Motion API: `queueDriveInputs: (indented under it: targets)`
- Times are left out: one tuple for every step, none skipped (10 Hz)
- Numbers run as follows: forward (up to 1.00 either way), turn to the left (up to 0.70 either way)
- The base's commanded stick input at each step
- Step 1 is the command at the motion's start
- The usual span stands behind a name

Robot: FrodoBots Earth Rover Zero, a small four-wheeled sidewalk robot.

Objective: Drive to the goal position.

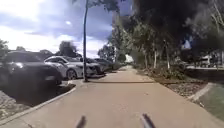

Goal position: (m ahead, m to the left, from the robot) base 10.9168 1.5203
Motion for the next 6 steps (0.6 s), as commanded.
queueDriveInputs:
  targets:
    - [1.0,-0.23]
    - [1.0,-0.07]
    - [1.0,0.0]
    - [1.0,0.0]
    - [1.0,0.0]
    - [1.0,0.0]
